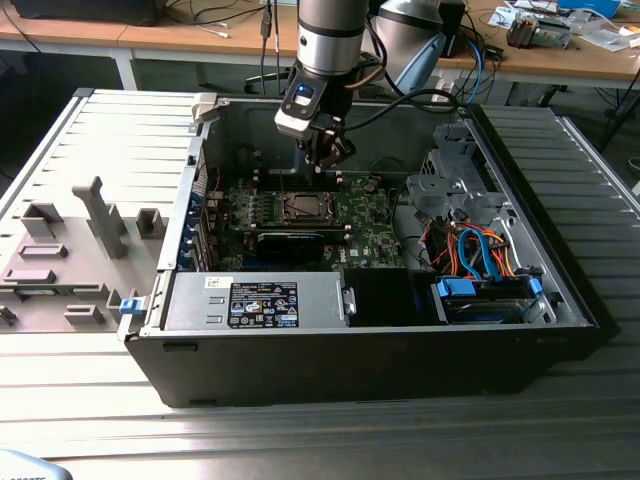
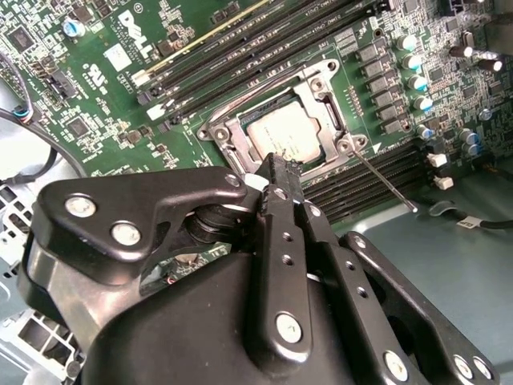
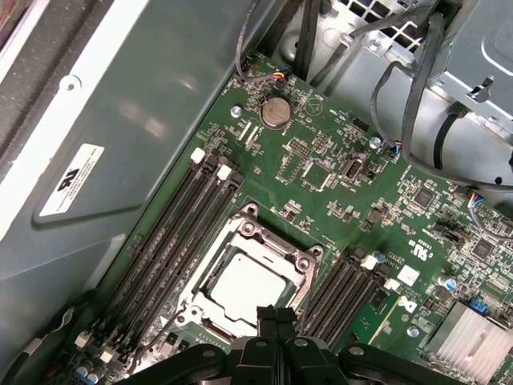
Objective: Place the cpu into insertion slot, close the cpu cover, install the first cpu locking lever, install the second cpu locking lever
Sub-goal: 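Install the first cpu locking lever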
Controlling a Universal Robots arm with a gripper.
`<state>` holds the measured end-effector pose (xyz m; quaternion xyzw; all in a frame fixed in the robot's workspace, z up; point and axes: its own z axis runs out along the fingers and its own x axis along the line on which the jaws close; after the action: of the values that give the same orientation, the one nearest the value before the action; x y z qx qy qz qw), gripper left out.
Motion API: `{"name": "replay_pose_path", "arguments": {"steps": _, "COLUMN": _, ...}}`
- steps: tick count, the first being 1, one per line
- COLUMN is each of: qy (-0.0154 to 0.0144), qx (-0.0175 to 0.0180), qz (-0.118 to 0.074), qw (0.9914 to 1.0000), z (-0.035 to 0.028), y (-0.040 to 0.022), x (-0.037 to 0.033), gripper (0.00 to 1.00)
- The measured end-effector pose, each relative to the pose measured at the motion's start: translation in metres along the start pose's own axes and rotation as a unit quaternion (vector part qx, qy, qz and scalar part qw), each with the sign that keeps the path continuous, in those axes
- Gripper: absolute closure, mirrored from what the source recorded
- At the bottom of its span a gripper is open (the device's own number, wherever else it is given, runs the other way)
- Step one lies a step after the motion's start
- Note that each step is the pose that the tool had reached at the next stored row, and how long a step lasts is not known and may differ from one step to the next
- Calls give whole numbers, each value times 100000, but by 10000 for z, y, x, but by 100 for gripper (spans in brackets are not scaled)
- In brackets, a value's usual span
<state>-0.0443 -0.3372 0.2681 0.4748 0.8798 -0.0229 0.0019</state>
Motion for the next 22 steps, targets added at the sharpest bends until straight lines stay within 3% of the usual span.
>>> {"name": "replay_pose_path", "arguments": {"steps": 22, "qy": -67, "qx": -47, "qz": -1753, "qw": 99985, "z": -1, "y": 0, "x": 0, "gripper": 89}}
